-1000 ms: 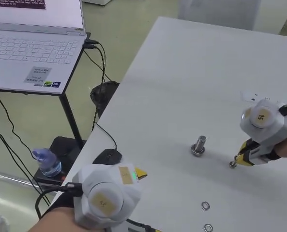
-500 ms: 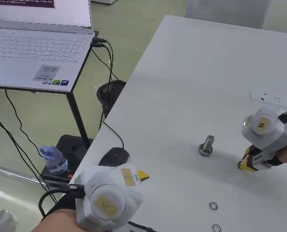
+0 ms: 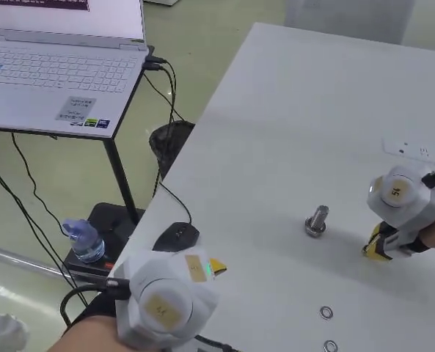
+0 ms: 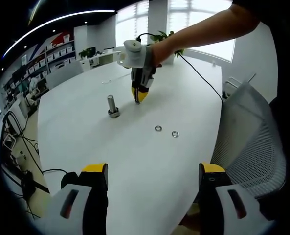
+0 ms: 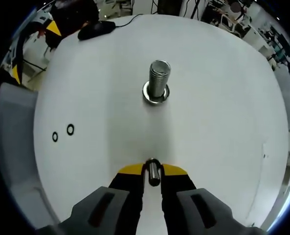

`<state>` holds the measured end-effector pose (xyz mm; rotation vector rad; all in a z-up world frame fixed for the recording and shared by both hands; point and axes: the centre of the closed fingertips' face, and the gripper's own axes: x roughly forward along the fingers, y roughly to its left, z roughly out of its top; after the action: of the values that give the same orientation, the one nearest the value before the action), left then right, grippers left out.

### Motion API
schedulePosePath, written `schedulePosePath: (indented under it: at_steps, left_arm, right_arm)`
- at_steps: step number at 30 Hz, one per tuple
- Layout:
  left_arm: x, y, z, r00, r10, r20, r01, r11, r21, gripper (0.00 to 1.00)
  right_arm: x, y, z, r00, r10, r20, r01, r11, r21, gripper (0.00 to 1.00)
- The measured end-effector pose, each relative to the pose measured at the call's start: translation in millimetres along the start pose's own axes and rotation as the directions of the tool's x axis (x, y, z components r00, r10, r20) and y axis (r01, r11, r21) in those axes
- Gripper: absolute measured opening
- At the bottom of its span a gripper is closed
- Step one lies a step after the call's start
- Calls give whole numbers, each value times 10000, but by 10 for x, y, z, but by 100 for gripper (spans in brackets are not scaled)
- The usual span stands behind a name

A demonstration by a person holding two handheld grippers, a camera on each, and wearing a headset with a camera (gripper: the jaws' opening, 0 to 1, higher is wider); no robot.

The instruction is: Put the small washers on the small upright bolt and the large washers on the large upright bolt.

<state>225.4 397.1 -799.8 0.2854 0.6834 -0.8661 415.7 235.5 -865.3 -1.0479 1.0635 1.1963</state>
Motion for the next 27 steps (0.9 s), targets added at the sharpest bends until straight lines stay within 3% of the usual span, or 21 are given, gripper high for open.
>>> schedulePosePath:
  at_steps: [15,27]
  left_arm:
    - [-32,-3,-1,10000,70,14,-70,10000,32,75]
    - [-62,0,49,9999,141,74,-142,9998,154,75]
  right_arm:
    - [-29,-31,21,9998,-84,163,82,9999,131,19]
    - [-196,26,118,9989,-87,459,96,9998,-195,23]
